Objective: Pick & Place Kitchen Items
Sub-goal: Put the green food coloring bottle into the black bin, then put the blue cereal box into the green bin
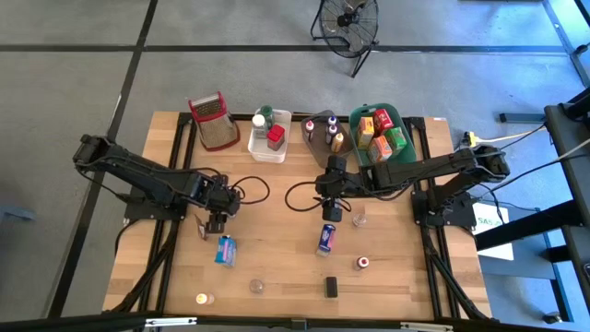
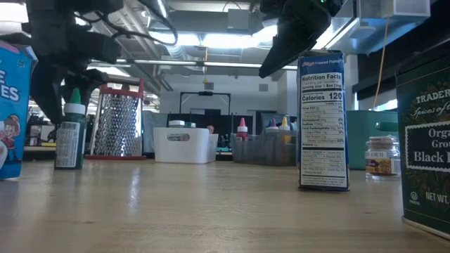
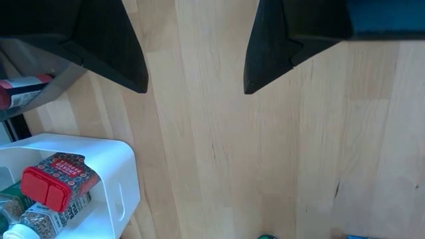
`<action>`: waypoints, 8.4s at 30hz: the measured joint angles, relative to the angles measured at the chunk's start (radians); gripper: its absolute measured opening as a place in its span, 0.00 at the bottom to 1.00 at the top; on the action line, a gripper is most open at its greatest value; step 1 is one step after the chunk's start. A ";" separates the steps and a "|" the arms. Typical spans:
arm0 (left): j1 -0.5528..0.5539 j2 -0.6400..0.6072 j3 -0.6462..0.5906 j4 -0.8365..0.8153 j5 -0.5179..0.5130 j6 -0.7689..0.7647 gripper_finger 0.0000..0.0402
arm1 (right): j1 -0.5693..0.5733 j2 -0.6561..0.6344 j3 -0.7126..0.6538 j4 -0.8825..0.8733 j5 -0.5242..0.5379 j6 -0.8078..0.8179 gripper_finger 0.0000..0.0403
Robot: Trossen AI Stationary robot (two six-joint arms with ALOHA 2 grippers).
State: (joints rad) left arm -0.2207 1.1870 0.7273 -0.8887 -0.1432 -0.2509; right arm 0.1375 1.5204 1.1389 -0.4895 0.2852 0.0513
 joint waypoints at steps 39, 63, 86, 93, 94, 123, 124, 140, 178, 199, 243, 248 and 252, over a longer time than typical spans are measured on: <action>0.102 0.000 -0.090 0.198 0.067 0.116 0.35 | -0.001 0.000 0.000 0.001 0.000 -0.015 0.62; 0.584 0.091 0.387 0.067 0.023 0.543 0.36 | 0.088 0.000 -0.001 0.241 0.024 -0.335 0.62; 0.635 0.445 0.810 0.110 0.070 0.684 0.36 | 0.292 0.000 -0.001 0.288 0.773 -0.426 0.62; 0.655 0.717 1.063 0.069 0.149 0.744 0.36 | 0.414 -0.001 0.000 0.366 1.095 -0.510 0.62; 0.659 0.753 1.102 0.050 0.160 0.743 0.36 | 0.430 -0.001 0.000 0.366 1.120 -0.512 0.62; 0.721 1.102 1.321 0.034 0.275 0.729 0.36 | 0.521 -0.003 0.000 0.043 1.286 -0.234 0.62; 0.723 1.106 1.321 0.034 0.272 0.734 0.36 | 0.521 -0.004 0.000 0.043 1.286 -0.234 0.62; 0.768 1.120 1.320 -0.069 0.220 0.818 0.36 | 0.520 -0.004 0.000 0.041 1.286 -0.231 0.62; 0.769 1.119 1.308 -0.104 0.169 0.864 0.43 | 0.520 -0.004 0.000 0.044 1.282 -0.230 0.62; 0.720 1.118 1.519 -0.366 0.017 0.882 0.66 | 0.519 -0.004 0.000 0.040 1.283 -0.230 0.62; 0.161 0.205 0.824 -0.630 0.095 0.035 0.66 | 0.287 0.006 0.359 -0.529 -0.158 -0.382 0.62; 0.140 0.119 0.720 -0.556 0.091 0.000 0.66 | 0.247 0.020 0.361 -0.547 -0.207 -0.536 0.62; 0.140 0.077 0.662 -0.513 0.091 -0.001 0.66 | 0.241 0.071 0.360 -0.526 -0.208 -0.626 0.62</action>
State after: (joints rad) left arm -0.0807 1.2644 1.3892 -1.4014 -0.0525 -0.2523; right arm 0.3789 1.5911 1.4994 -1.0156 0.0772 -0.5744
